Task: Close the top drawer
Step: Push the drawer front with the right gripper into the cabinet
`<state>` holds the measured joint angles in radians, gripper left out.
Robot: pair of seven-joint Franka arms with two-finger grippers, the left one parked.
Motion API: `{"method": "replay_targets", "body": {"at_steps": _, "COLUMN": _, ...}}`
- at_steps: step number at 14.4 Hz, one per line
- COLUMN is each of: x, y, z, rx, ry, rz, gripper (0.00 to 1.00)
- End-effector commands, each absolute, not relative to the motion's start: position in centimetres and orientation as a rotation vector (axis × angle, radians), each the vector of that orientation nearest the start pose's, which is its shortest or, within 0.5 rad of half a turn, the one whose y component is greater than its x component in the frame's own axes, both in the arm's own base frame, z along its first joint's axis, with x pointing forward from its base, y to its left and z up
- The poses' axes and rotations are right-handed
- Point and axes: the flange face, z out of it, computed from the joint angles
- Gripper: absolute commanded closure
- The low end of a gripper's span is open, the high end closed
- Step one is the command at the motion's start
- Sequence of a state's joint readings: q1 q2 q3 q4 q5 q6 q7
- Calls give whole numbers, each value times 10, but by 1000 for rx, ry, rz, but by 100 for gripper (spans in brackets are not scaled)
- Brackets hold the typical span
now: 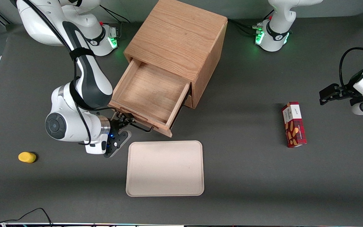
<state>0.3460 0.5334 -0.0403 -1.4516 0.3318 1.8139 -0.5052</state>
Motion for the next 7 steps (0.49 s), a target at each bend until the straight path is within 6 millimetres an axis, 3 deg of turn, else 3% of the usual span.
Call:
{"method": "replay_targets", "body": {"at_steps": 1, "x": 625, "y": 256, "z": 382, "rx": -2696, "ry": -914, "rz": 215, "gripper": 0}}
{"method": "replay_targets", "body": {"at_steps": 7, "x": 615, "y": 267, "z": 380, "rx": -2718, "ry": -874, "rz": 250, "gripper": 0}}
